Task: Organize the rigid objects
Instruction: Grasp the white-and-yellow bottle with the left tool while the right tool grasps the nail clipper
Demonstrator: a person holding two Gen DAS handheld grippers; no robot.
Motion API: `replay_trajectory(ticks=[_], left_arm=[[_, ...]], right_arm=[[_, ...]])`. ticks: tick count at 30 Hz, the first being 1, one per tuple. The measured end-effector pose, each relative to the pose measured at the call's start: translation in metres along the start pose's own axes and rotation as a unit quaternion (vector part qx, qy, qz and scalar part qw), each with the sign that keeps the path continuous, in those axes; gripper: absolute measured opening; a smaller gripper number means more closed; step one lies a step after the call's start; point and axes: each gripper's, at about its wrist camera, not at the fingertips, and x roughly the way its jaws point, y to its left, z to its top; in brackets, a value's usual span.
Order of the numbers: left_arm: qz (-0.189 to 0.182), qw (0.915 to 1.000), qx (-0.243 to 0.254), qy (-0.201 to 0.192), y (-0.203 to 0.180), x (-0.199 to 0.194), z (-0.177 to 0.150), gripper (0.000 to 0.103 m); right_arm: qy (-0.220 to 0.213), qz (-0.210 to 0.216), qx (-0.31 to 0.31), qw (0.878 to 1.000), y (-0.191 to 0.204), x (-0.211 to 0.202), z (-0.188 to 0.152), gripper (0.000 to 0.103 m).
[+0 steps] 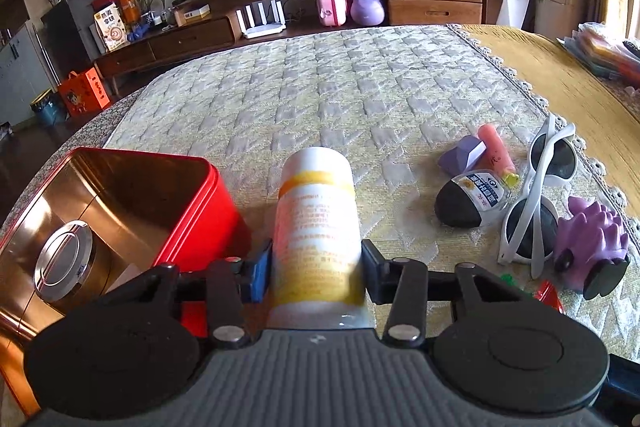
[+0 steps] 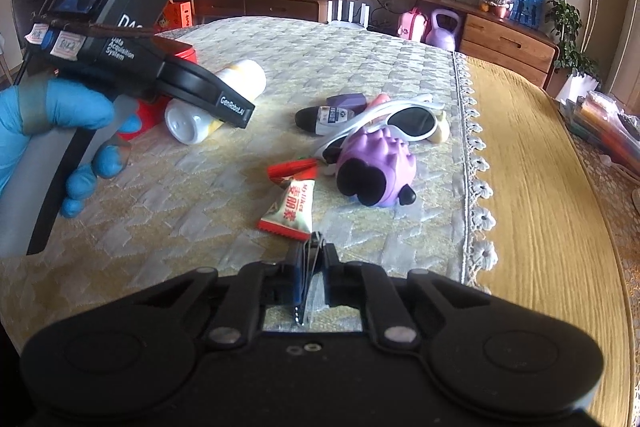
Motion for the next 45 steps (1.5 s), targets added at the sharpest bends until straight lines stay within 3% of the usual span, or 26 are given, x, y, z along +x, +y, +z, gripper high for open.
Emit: replay_trajectory(ticks=[20,24,34,36,37,40,45], left_arm=[[-0.030,0.9991,-0.030,-0.007,0.031,-0.053,0.002,0.045],[-0.035,0.9990,-0.027,-0.012,0.035,-0.071,0.004,0.045],[-0.036,0.9982,-0.045,-0.017,0.069,-0.098,0.002,0.045],[-0.035,0.9979,-0.051,-0.019,0.078,-0.104,0.001,0.045],[-0.036,0.9978,-0.052,-0.020,0.081,-0.106,0.000,0.045],[-0.032,0.9977,-0.054,-0.026,0.093,-0.117,-0.002,0.045],[-0.029,0.9974,-0.055,-0.037,0.109,-0.132,-0.006,0.044]], right_arm=[[-0.022,0.013,0.018,0.999,0.006,-0.033,0.009,0.008],[-0.024,0.028,0.021,0.999,0.008,-0.040,0.018,0.000],[-0.032,0.030,-0.002,0.999,0.013,-0.047,0.028,0.001],[-0.020,0.055,-0.009,0.998,0.013,-0.041,0.027,0.012],[-0.018,0.062,-0.008,0.998,0.013,-0.038,0.026,0.022],[-0.014,0.067,-0.033,0.997,0.021,-0.028,0.024,0.036],[0.001,0.091,-0.059,0.994,0.029,-0.005,0.029,0.037]])
